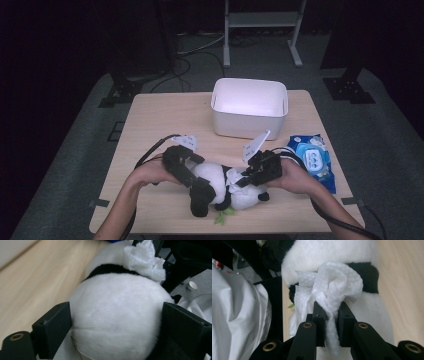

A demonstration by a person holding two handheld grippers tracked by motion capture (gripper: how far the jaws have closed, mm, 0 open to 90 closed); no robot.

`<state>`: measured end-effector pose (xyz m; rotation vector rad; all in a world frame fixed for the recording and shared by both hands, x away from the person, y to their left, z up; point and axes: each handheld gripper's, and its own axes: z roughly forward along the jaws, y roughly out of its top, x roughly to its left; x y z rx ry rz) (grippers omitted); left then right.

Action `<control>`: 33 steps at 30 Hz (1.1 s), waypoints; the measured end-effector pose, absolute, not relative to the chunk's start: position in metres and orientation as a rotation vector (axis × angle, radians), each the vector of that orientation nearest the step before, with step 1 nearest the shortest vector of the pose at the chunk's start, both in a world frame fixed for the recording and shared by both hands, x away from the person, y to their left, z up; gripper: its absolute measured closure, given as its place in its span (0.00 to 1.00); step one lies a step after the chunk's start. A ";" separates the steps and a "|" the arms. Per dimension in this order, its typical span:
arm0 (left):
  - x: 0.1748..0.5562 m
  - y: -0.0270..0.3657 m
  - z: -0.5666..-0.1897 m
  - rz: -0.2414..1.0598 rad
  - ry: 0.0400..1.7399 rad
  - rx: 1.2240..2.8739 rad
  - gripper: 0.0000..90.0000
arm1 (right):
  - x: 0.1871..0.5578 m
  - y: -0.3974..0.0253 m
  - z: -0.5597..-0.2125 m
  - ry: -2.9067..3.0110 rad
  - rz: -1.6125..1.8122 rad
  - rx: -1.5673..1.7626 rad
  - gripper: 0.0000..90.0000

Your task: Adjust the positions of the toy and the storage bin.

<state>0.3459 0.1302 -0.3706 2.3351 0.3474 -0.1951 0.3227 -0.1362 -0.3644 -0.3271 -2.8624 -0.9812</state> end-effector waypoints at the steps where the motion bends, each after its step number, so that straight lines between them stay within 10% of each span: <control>1: 0.346 0.129 -0.373 -0.200 0.346 2.336 0.08 | 0.322 -0.135 -0.365 -2.860 -0.968 -0.314 0.87; 8: 0.342 0.124 -0.377 -0.172 0.312 2.373 0.09 | 0.320 -0.132 -0.369 -2.863 -0.922 -0.285 0.88; 22: 0.348 0.135 -0.377 -0.181 0.316 2.293 0.50 | 0.321 -0.138 -0.368 -2.841 -0.979 -0.312 0.87; 33: 0.354 0.127 -0.362 -0.001 0.240 2.356 0.52 | 0.328 -0.142 -0.358 -2.907 -1.047 -0.376 0.87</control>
